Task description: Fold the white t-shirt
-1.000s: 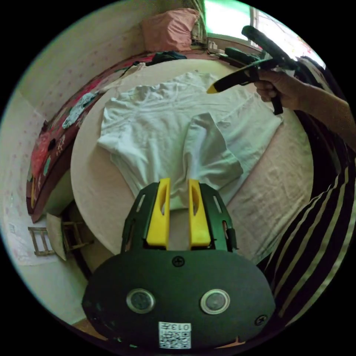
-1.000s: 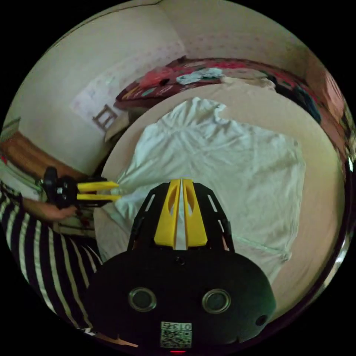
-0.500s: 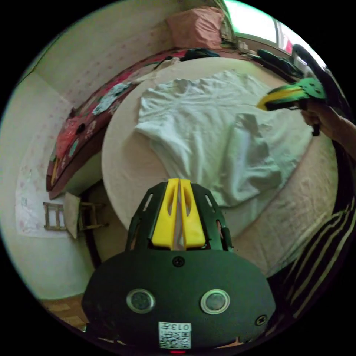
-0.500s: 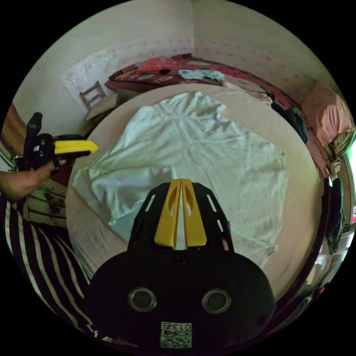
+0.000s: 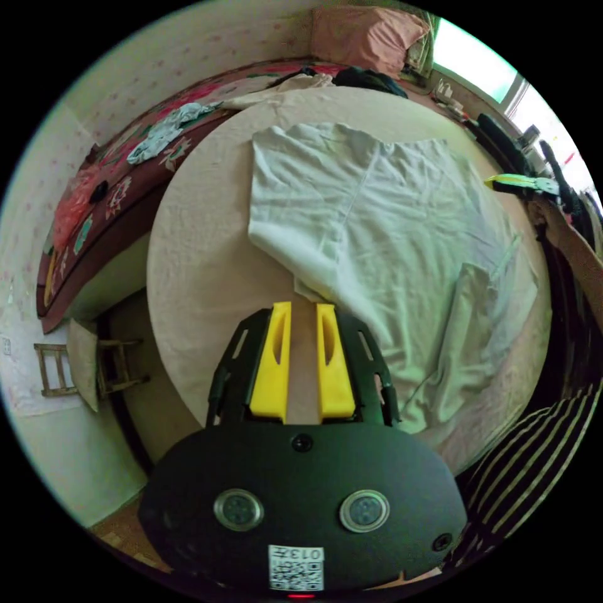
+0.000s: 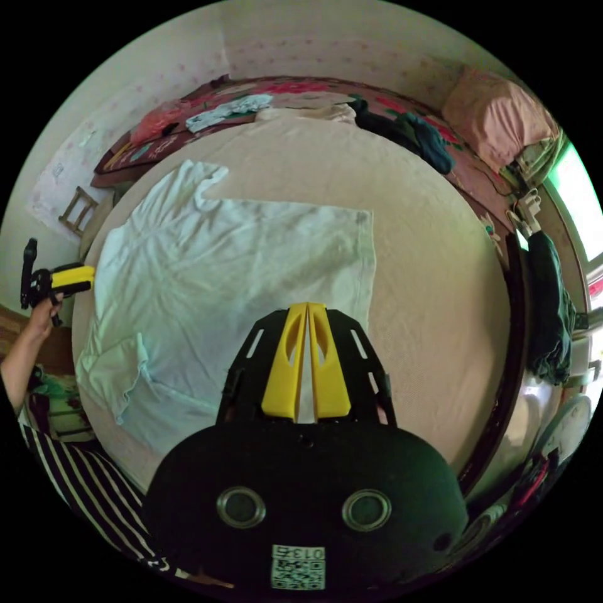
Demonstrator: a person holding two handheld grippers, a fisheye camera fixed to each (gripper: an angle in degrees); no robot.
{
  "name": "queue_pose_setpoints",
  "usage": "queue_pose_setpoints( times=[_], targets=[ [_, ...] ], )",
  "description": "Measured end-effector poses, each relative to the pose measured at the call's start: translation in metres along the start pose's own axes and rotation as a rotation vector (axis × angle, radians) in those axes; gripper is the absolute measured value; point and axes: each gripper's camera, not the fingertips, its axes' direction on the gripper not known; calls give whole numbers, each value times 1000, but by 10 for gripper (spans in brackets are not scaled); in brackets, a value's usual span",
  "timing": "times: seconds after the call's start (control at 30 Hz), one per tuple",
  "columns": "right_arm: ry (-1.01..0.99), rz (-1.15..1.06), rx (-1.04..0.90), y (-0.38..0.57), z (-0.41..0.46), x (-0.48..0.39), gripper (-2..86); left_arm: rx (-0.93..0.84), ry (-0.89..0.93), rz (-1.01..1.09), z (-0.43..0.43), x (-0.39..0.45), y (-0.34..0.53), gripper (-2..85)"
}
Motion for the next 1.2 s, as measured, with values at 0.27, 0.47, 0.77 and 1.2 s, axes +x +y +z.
queue_pose_setpoints(
  times=[0.27,0.47,0.77,1.2],
  targets=[
    [-4,-8,-21,23,4,14,4,-6,-12,53,3,-11,-26,49],
    [-20,8,8,36,4,33,2,-39,-57,76,-3,-19,-27,8],
    [-62,61,-4,52,-10,68,4,25,105,-296,-16,-102,25,29],
    [51,253,-65,220,-72,110,70,-73,174,-191,-50,3,124,131]
  ],
)
